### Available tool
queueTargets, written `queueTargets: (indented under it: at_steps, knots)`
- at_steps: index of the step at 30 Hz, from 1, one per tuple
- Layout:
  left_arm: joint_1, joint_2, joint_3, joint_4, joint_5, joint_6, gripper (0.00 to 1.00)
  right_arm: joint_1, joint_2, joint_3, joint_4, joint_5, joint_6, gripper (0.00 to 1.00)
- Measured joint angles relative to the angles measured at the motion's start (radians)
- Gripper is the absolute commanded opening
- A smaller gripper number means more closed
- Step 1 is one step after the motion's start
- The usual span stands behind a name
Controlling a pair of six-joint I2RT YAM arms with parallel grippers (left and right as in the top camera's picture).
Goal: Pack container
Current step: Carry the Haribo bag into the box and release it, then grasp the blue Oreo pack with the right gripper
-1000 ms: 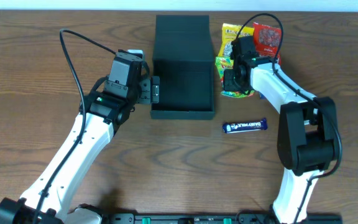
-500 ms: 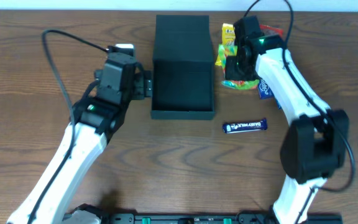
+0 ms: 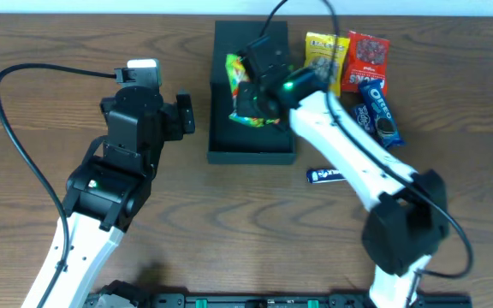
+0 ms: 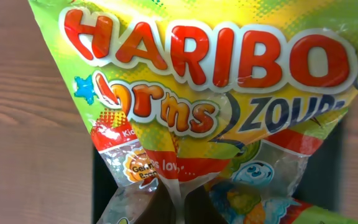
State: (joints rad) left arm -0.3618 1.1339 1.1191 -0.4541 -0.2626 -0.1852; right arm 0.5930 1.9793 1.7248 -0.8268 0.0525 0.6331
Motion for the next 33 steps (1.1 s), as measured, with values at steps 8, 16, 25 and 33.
queueTargets:
  at_steps: [8, 16, 25, 33]
  knots:
    - [0.0, 0.0, 0.0, -0.014, 0.0, 0.0, 0.95, 0.051, 0.105, -0.003, 0.002, 0.003, 0.033, 0.01]
    - [0.0, 0.0, 0.0, -0.015, 0.0, 0.0, 0.95, 0.06, 0.105, 0.005, -0.047, -0.051, -0.011, 0.8]
    - [0.0, 0.0, 0.0, -0.062, 0.0, 0.0, 0.95, -0.134, -0.033, 0.055, -0.107, -0.059, -0.117, 0.83]
    - [0.0, 0.009, 0.0, -0.071, 0.001, 0.0, 0.95, -0.352, -0.061, 0.072, -0.097, 0.108, -0.351, 0.82]
